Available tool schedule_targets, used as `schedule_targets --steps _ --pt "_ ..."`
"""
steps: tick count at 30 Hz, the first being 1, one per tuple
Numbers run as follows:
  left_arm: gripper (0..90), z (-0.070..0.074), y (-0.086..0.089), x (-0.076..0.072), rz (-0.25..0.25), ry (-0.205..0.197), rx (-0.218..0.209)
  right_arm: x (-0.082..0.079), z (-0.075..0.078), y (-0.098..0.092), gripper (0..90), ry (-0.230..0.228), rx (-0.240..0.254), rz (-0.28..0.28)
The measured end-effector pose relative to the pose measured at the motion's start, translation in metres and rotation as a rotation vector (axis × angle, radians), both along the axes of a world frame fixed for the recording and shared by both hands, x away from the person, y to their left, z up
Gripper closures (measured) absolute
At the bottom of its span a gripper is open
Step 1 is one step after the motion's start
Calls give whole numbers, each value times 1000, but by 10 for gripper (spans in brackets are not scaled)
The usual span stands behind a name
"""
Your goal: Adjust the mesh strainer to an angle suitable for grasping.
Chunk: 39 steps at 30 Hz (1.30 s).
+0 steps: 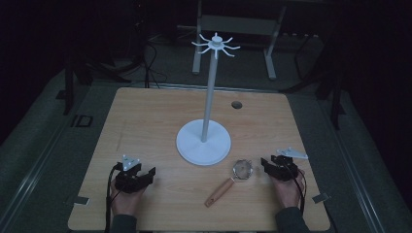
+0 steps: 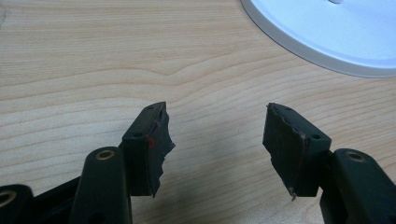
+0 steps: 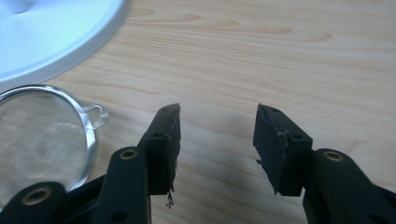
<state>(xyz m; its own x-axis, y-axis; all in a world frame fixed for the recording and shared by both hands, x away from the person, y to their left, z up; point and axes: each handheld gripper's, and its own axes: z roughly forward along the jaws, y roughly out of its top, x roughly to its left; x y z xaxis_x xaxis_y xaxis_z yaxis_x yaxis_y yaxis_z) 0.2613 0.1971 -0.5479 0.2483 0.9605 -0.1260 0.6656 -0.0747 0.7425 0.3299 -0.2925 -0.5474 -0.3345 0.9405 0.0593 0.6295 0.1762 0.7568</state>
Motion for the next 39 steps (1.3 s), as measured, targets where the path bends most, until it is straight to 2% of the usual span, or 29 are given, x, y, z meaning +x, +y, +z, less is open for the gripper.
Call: schedule_targets --steps 1,2,3,5,6,9,12,13,14,15,17,18,19,20,21,22,24,27,28,30,31,34,39 --pt "408 0 0 0 2 0 -1 -2 5 4 537 -12 -19 48" --pt "408 0 0 0 2 0 -1 -2 5 4 537 -12 -19 48" --pt "408 0 0 0 3 1 -1 -3 8 6 559 -21 -33 73" --pt "408 -1 0 0 3 2 2 -7 17 16 618 -39 -75 161" --pt "407 -1 1 0 5 3 2 -8 20 20 641 -49 -99 178" --pt "408 -1 2 0 9 3 -1 -11 27 29 665 -53 -110 243" --pt "407 -1 2 0 9 4 -2 -11 33 36 665 -54 -138 282" --pt "407 -1 1 0 8 3 0 -10 38 40 657 -60 -162 321" --pt "408 -1 1 0 8 3 0 -10 38 40 657 -60 -162 321" --pt "407 -1 1 0 8 3 1 -9 44 45 649 -64 -188 351" --pt "407 -1 2 0 9 2 -1 -7 48 49 630 -61 -205 385" --pt "408 -1 2 0 9 2 -1 -7 48 49 630 -61 -205 385" --pt "408 -1 1 0 10 2 0 -6 52 54 618 -55 -219 420" --pt "408 -1 1 0 10 2 0 -6 52 54 618 -55 -219 420" --pt "407 -1 1 0 8 2 1 -5 54 59 604 -50 -234 454" --pt "408 -1 1 0 8 2 1 -5 54 59 604 -50 -234 454" --pt "408 -1 1 0 8 3 0 -5 55 67 589 -40 -241 505" --pt "408 -1 1 0 9 2 0 -7 55 73 583 -32 -249 532" --pt "408 -1 1 0 10 2 -1 -8 53 78 583 -26 -250 560" --pt "408 -1 1 0 9 0 -2 -9 52 80 584 -22 -247 575" --pt "408 0 1 0 9 0 -1 -12 49 84 584 -13 -242 605" --pt "407 0 1 0 8 1 -1 -14 46 88 572 -1 -241 634" --pt "408 -1 1 0 7 1 0 -21 38 96 492 21 -226 710"
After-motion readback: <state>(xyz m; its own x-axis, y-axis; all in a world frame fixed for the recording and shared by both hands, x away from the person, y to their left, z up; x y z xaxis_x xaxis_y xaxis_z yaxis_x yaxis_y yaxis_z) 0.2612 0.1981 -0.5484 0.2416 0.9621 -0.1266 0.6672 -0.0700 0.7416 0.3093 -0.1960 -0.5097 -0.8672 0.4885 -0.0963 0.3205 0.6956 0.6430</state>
